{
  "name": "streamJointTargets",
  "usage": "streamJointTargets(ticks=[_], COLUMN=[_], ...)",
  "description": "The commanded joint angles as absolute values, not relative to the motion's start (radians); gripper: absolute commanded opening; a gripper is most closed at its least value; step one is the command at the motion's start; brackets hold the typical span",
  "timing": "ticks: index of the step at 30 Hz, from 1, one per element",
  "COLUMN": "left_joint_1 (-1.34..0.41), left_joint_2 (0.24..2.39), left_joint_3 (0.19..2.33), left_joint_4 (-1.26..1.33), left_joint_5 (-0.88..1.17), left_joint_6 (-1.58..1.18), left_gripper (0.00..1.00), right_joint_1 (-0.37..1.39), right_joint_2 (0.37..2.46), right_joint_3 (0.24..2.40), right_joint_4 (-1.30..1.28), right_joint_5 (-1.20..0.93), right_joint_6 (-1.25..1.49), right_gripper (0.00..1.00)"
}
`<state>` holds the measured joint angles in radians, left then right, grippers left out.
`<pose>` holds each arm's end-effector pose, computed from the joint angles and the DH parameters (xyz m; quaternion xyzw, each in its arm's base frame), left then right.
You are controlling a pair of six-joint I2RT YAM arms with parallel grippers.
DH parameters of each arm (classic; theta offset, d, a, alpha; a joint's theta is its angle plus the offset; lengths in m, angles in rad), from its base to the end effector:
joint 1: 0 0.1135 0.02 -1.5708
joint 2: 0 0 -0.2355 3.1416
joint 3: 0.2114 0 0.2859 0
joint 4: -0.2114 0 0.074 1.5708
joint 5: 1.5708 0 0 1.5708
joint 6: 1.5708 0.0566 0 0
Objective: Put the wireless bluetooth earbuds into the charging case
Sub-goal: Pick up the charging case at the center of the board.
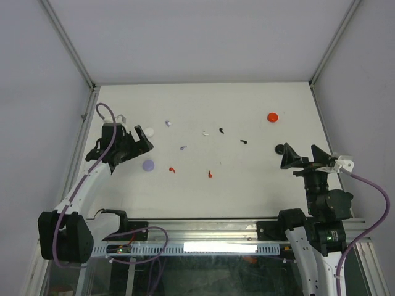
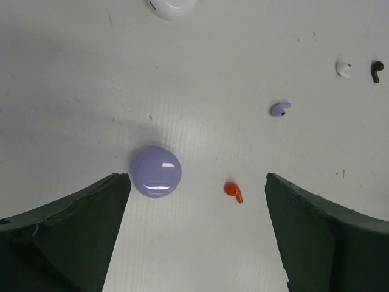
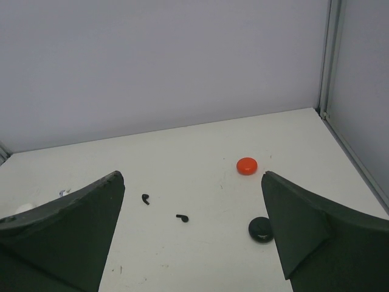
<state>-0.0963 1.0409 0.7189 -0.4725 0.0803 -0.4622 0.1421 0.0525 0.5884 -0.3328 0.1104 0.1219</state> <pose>0.2748 -0.0311 0.1921 -0.1533 0.9122 -0.1400 0.3533 0.1218 0.0111 0.3464 0.0364 0.6312 0.0673 0.7718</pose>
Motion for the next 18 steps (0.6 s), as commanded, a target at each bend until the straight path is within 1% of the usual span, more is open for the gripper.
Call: streamJointTargets(ticks=[1, 3, 5, 7, 9, 13, 15, 18], left_joint_1=[-0.086, -0.086, -0.087, -0.089, -0.099, -0.134, -0.15, -0.182], left_joint_2=[1.17, 1.254, 1.309, 1.351, 1.369, 1.386, 1.409, 1.456], left_joint_3=[0.802, 0.836, 0.862, 0.88, 0.877, 0.855, 0.866, 0.875], left_joint_4=[-0.493, -0.526, -0.547, -0.56, -0.564, -0.569, -0.589, -0.605], left_joint_5=[0.204, 0.205, 0.176, 0.172, 0.149, 0.033, 0.01, -0.032], left_joint_6=[-0.4, -0.362, -0.347, -0.345, -0.35, -0.348, -0.343, -0.339], left_gripper=[0.97, 0.95, 0.94, 0.91, 0.89, 0.86, 0.84, 0.83], right_joint_1=[0.148, 0.15, 0.162, 0.171, 0.172, 0.173, 0.173, 0.173], right_joint_2=[0.042, 0.043, 0.046, 0.047, 0.045, 0.036, 0.037, 0.036], right_joint_3=[0.59, 0.587, 0.583, 0.582, 0.582, 0.579, 0.579, 0.577], right_joint_4=[-0.284, -0.282, -0.275, -0.272, -0.272, -0.27, -0.265, -0.265], right_joint_5=[0.105, 0.1, 0.111, 0.11, 0.114, 0.121, 0.113, 0.116], right_joint_6=[0.116, 0.115, 0.113, 0.108, 0.106, 0.106, 0.106, 0.105], right_gripper=[0.99, 0.99, 0.99, 0.99, 0.99, 0.99, 0.99, 0.99])
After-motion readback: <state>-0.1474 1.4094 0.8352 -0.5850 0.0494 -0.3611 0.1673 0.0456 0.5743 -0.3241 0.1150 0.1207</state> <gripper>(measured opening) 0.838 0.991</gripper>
